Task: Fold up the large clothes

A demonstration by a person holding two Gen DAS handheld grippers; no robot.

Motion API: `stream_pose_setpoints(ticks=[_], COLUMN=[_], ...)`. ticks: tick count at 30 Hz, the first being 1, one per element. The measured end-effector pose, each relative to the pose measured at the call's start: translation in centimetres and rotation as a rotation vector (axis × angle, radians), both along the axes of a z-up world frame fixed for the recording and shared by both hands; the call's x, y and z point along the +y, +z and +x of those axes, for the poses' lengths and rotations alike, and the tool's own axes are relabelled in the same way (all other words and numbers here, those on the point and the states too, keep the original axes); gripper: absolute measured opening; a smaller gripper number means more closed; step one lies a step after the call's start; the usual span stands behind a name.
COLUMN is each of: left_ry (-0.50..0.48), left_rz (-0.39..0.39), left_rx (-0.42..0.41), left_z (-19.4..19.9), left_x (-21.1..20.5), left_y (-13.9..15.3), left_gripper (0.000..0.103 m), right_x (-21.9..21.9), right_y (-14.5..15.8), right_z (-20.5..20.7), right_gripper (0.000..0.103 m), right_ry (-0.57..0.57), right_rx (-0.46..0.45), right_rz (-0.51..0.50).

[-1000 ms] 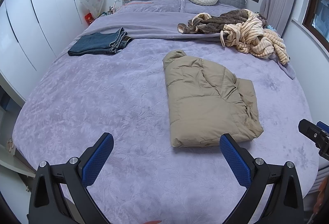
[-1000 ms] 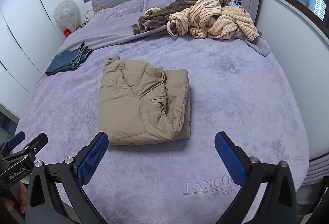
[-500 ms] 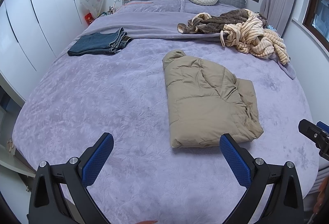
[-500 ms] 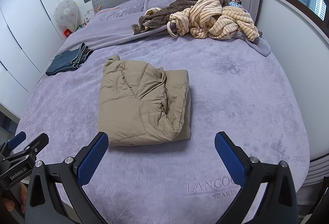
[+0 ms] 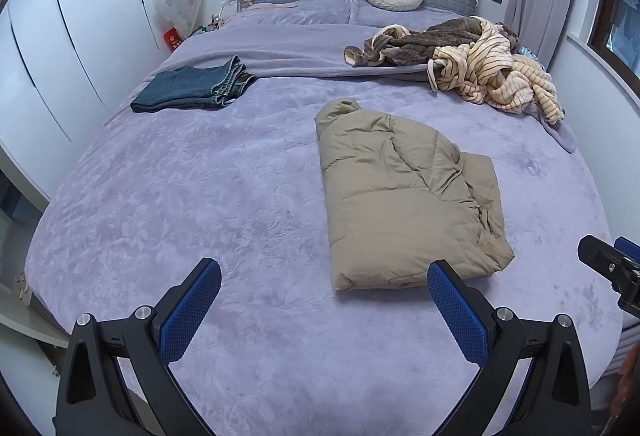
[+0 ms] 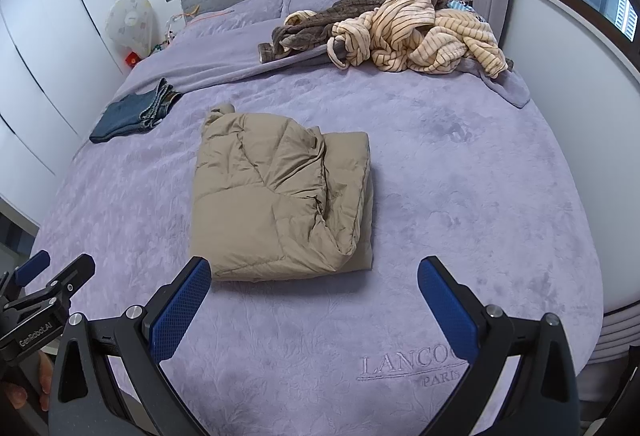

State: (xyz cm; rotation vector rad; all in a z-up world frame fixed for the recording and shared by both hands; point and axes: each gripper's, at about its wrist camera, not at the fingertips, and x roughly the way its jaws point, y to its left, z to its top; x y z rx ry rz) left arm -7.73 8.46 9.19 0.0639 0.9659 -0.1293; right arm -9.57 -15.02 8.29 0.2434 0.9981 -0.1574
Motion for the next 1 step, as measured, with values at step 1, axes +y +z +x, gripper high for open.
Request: stream_pose_setpoints(ticks=[1], left_ry=[-0.004], left_rz=[-0.002], left_rx=[0.001], left_z=[0.02], left_x=[-0.05], left_y=[0.06], left_gripper=[0.103], right_x=[-0.02], right_y=[0.0], right_z=[0.0], right_gripper=[0.103], right_ry=[0.0], right_rx=[0.0], right_rz=[0.0])
